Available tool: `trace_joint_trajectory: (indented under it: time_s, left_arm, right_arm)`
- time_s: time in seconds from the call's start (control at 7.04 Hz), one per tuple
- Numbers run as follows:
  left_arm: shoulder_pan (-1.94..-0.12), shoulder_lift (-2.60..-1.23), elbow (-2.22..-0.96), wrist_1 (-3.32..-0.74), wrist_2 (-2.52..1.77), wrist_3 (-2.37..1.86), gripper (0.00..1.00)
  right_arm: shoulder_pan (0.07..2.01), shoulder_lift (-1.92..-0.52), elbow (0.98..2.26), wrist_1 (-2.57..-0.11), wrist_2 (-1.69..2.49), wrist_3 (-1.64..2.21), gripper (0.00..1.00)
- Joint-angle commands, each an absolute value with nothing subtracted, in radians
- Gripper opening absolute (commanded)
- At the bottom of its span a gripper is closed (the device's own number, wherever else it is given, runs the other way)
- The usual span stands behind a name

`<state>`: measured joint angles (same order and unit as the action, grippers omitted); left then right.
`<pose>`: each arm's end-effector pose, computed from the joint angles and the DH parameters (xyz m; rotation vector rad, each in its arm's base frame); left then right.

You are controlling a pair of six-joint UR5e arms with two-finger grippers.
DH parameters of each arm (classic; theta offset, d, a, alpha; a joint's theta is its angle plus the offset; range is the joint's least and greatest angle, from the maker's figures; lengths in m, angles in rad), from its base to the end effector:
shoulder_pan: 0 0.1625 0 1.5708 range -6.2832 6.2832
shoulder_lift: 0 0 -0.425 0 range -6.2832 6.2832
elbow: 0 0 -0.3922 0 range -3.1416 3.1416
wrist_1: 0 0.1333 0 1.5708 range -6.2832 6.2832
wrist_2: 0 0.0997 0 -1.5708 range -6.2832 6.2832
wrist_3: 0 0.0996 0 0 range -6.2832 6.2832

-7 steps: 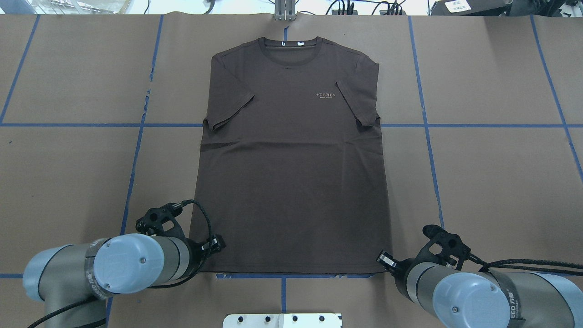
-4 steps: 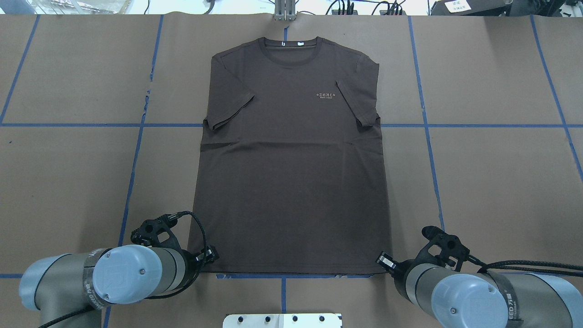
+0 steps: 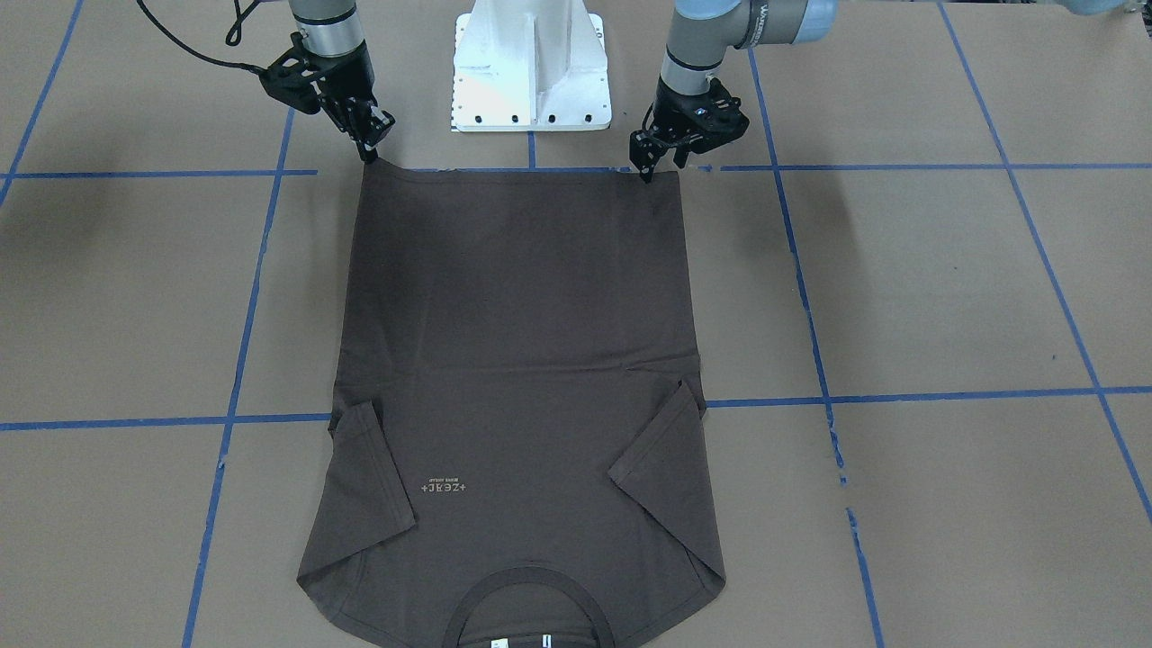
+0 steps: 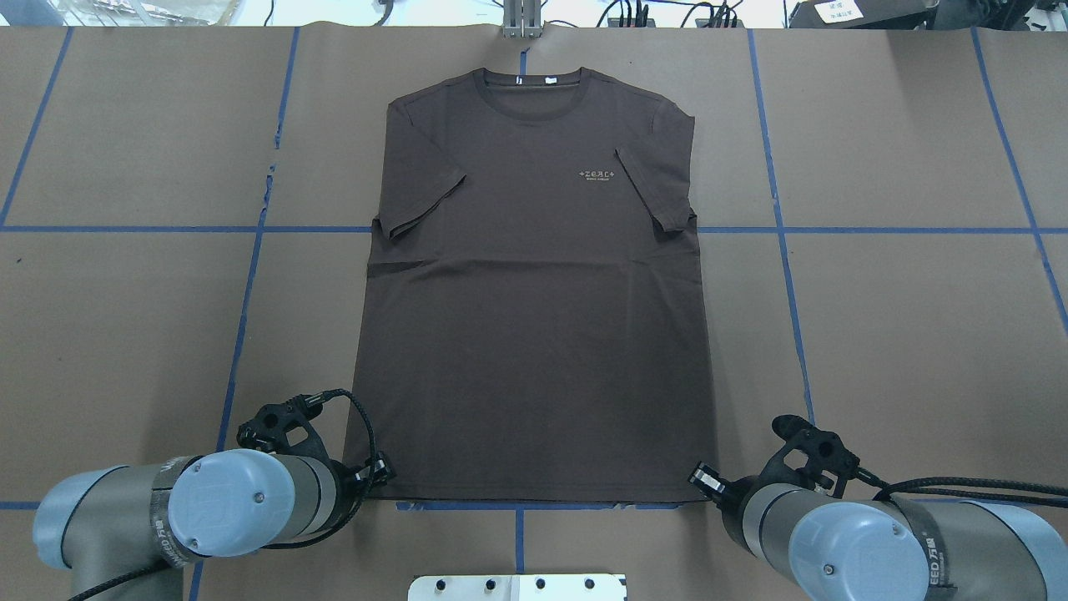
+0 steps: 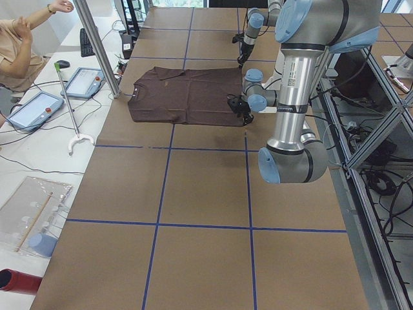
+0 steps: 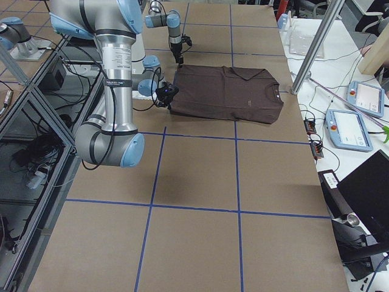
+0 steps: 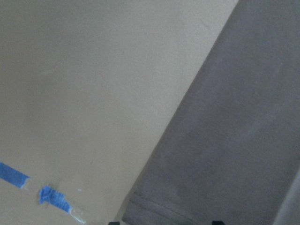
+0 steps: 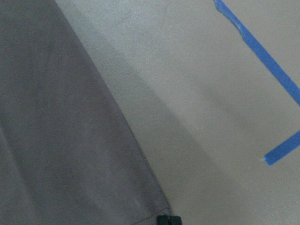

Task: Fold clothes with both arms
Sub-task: 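Grasp the hem corners with both grippers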

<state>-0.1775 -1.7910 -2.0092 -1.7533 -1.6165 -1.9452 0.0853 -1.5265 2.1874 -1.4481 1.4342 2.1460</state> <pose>0.5124 -0.2227 0.3292 -0.1268 0.8420 -0.4994 -0.4545 -0.1863 0.3459 -0.0654 -0.8067 0.6784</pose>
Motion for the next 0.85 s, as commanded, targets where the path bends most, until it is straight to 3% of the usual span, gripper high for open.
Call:
trace_joint_trajectory:
  time_s: [0.0, 0.14, 0.71]
  left_arm:
    - [-0.176, -1.790, -2.000, -1.753, -1.617, -1.947, 0.52]
    - [-0.178, -1.787, -1.999, -1.750, -1.617, -1.945, 0.49]
    - [-0.178, -1.789, -2.003, -1.743, -1.615, -1.944, 0.53]
  right_arm:
    - [0.084, -1.520, 2.186, -1.448, 1.434, 2.146, 0.00]
    - [0.086, -1.520, 2.186, -1.448, 1.434, 2.146, 0.00]
    - [0.086, -1.519, 2.186, -1.447, 1.436, 2.146, 0.00]
